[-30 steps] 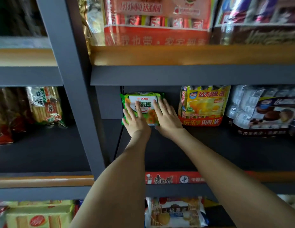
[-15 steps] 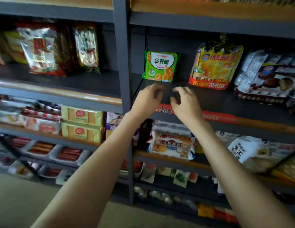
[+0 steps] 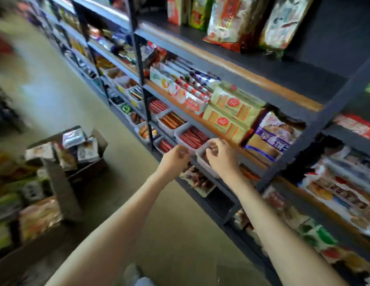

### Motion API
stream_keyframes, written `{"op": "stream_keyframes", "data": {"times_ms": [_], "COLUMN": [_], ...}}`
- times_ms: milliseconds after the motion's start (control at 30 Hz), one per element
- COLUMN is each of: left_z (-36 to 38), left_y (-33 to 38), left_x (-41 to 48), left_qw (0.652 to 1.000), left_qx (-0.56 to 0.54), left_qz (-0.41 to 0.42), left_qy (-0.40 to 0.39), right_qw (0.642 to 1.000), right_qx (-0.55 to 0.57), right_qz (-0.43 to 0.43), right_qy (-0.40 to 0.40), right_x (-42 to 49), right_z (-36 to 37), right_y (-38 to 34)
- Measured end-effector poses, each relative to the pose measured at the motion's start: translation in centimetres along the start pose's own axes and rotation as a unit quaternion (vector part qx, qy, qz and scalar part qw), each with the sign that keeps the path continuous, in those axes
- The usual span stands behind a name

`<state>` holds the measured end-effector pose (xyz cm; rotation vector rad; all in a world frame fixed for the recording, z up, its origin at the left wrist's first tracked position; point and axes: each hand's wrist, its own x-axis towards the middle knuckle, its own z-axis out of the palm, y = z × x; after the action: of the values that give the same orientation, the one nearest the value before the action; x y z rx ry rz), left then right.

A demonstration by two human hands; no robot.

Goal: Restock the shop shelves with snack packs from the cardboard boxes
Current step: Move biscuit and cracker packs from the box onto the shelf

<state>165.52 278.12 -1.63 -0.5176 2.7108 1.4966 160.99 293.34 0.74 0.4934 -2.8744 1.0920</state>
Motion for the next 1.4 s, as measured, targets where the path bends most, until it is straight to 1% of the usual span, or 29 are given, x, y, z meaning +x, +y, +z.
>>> {"op": "stream_keyframes", "data": {"times_ms": [100, 200, 333, 433, 533, 600, 700, 800, 867, 933, 967, 1033, 1100, 1200, 1300, 1400], "left_z": [-8.0, -15.6, -23.7, -27.5, -29.5, -30.2, -30.8, -30.7, -30.6, -30.6, -30.7, -31.0, -31.2, -31.0, -30.9, -30.8], "left_y": [-9.0, -17.0, -26.2, -31.8, -36.0, -38.4, -40.9, -43.0, -44.4, -45.7, -46.3, -47.9, -49.8, -52.5, -55.2, -57.9], "left_x": [-0.9, -2.4, -4.6, -6.0, -7.8, -8.5, -8.7, -8.1, -7.7, -7.2, -6.9, -6.5, -6.2, -5.6, -5.3, -5.3], "left_qw": [0.993, 0.973, 0.946, 0.917, 0.882, 0.857, 0.813, 0.771, 0.732, 0.685, 0.666, 0.642, 0.629, 0.621, 0.625, 0.635], "left_qx": [-0.014, -0.002, 0.004, -0.012, -0.019, -0.047, -0.060, -0.076, -0.101, -0.135, -0.141, -0.144, -0.141, -0.121, -0.073, -0.041], "left_qz": [-0.100, -0.185, -0.274, -0.336, -0.408, -0.453, -0.517, -0.561, -0.595, -0.627, -0.639, -0.660, -0.673, -0.688, -0.694, -0.699], "left_qy": [0.067, 0.135, 0.175, 0.214, 0.233, 0.241, 0.262, 0.290, 0.316, 0.347, 0.357, 0.364, 0.362, 0.356, 0.351, 0.326], "right_qw": [0.997, 0.988, 0.966, 0.943, 0.921, 0.908, 0.886, 0.857, 0.834, 0.809, 0.795, 0.767, 0.744, 0.716, 0.694, 0.671], "right_qx": [0.005, 0.018, 0.018, 0.004, -0.008, -0.020, -0.056, -0.079, -0.101, -0.120, -0.128, -0.140, -0.147, -0.145, -0.157, -0.123], "right_qz": [-0.029, -0.055, -0.099, -0.145, -0.157, -0.161, -0.163, -0.179, -0.192, -0.211, -0.224, -0.249, -0.276, -0.305, -0.341, -0.390], "right_qy": [-0.068, -0.146, -0.237, -0.299, -0.357, -0.386, -0.431, -0.477, -0.508, -0.535, -0.549, -0.574, -0.591, -0.611, -0.615, -0.619], "right_x": [2.1, 3.8, 5.5, 6.3, 6.7, 7.6, 9.7, 11.9, 13.1, 13.9, 14.1, 14.1, 13.7, 12.1, 9.9, 7.4], "right_z": [7.9, 16.2, 26.3, 32.8, 37.6, 40.4, 44.3, 48.6, 51.7, 54.4, 55.9, 58.7, 61.8, 66.9, 71.9, 76.6], "right_y": [-5.7, -12.0, -20.3, -25.1, -28.1, -29.1, -29.9, -30.3, -30.7, -31.4, -31.8, -32.8, -33.5, -34.1, -34.9, -35.9]}}
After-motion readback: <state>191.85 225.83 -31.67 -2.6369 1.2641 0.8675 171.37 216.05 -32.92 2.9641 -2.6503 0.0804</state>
